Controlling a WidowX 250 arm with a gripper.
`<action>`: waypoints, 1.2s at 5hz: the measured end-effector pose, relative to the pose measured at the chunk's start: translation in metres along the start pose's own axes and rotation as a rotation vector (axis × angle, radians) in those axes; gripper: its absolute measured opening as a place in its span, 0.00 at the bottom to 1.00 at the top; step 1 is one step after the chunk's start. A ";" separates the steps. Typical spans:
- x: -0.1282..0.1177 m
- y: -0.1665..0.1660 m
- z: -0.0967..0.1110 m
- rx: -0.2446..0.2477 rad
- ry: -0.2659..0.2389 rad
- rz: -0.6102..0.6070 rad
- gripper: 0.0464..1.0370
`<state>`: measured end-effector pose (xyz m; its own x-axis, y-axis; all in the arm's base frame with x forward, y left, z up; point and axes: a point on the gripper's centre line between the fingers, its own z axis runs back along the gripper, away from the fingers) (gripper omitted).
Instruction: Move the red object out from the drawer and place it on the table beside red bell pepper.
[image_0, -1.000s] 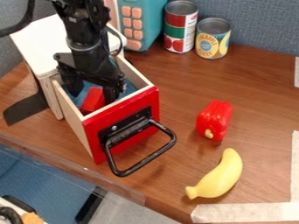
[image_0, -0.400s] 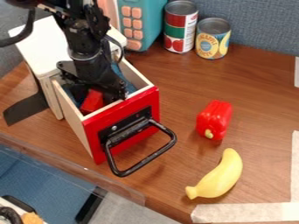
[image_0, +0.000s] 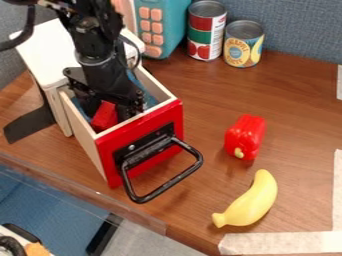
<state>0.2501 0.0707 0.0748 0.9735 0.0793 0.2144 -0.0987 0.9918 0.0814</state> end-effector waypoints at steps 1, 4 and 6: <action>0.007 -0.001 0.026 -0.009 -0.060 0.007 0.71; 0.053 -0.022 0.062 0.027 -0.110 0.019 0.70; 0.097 -0.036 0.063 0.020 -0.107 0.053 0.70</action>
<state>0.3355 0.0365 0.1536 0.9395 0.1193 0.3211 -0.1544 0.9843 0.0860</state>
